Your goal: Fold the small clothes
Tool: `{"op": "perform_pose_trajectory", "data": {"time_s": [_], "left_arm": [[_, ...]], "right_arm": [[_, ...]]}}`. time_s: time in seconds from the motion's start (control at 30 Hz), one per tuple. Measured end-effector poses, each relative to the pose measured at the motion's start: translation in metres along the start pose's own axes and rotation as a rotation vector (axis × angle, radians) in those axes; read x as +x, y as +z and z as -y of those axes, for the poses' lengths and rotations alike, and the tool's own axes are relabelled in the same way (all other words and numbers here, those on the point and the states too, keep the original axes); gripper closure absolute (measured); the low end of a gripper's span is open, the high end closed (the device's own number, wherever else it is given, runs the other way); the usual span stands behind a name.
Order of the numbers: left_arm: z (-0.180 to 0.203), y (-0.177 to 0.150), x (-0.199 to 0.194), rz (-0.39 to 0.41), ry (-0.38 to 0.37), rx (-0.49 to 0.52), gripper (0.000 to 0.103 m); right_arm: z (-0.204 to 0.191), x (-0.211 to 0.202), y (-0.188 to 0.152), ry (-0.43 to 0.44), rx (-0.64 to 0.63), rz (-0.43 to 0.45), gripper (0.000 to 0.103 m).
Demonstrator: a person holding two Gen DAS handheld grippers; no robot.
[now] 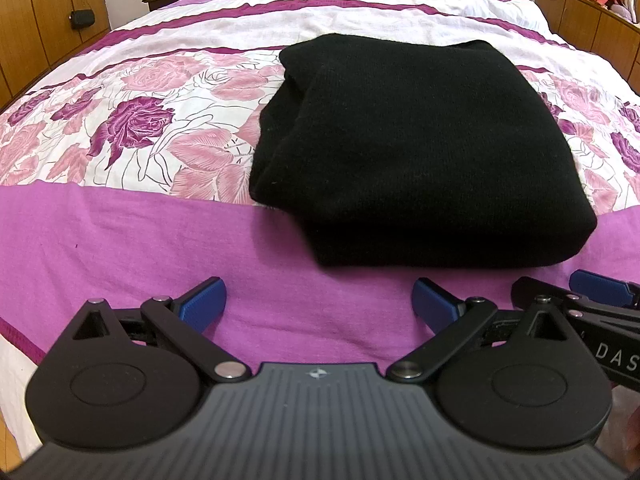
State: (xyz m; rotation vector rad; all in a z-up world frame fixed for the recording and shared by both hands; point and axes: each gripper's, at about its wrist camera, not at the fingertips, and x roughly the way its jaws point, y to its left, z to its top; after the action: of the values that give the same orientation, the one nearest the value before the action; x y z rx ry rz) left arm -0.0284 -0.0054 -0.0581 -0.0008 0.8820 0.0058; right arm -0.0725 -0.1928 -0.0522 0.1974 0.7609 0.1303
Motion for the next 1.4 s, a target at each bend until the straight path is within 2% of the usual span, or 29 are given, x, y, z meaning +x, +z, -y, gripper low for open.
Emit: {"op": "perform_pose_trajectory", "data": {"time_s": [1.4], "left_arm": [[0.0015, 0.0021, 0.0006, -0.001, -0.008, 0.012, 0.002]], "right_arm": [[-0.0001, 0.0011, 0.0007, -0.004, -0.003, -0.005, 0.034]]}}
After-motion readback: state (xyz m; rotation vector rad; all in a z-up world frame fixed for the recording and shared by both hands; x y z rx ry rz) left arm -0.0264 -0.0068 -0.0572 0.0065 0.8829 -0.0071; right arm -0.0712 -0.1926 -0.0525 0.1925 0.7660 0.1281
